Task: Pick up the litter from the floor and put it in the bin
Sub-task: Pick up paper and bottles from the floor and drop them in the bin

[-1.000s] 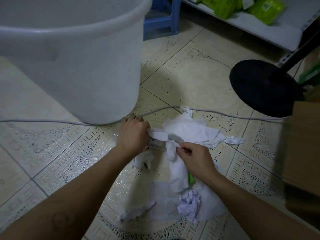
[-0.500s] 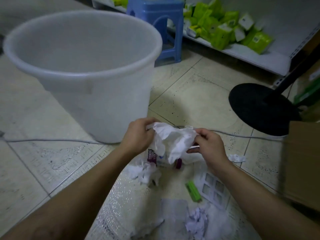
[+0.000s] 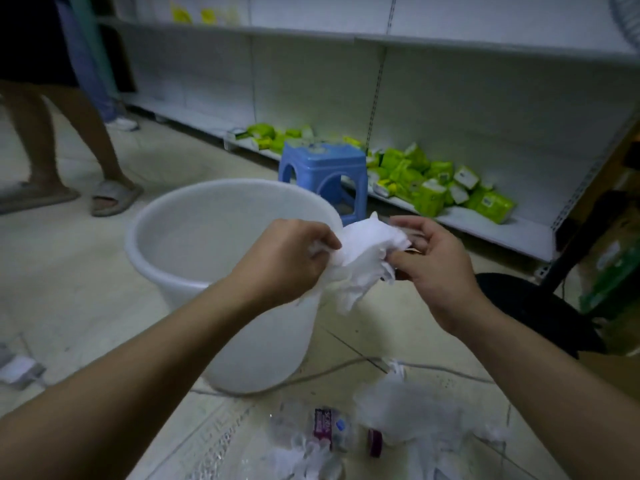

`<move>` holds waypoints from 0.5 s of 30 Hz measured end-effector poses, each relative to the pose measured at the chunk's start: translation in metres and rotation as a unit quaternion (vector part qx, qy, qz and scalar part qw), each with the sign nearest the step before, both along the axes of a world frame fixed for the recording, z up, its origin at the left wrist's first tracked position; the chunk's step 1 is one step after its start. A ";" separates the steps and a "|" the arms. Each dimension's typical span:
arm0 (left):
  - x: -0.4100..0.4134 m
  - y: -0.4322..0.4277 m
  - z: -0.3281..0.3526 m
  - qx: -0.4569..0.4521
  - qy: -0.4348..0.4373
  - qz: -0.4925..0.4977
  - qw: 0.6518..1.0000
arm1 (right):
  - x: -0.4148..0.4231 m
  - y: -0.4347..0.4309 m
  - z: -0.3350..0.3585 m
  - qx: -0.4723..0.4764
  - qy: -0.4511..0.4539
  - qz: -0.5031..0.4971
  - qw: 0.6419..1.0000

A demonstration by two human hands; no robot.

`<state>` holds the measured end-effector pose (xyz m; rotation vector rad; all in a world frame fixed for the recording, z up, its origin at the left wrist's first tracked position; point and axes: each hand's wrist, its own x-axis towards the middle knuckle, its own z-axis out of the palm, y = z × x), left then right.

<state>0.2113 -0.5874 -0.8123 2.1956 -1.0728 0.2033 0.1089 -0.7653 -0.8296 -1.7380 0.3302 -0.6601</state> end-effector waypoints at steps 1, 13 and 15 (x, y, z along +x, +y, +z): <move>0.008 0.008 0.008 0.003 -0.026 0.019 0.999 | 0.010 0.005 0.010 -0.014 -0.005 0.007 1.000; 0.089 0.110 -0.025 0.302 0.062 0.217 0.926 | 0.134 0.079 0.001 -0.215 0.213 0.099 0.948; 0.090 0.112 -0.032 0.328 0.060 0.192 0.923 | 0.129 0.082 -0.019 -0.342 0.247 0.120 0.899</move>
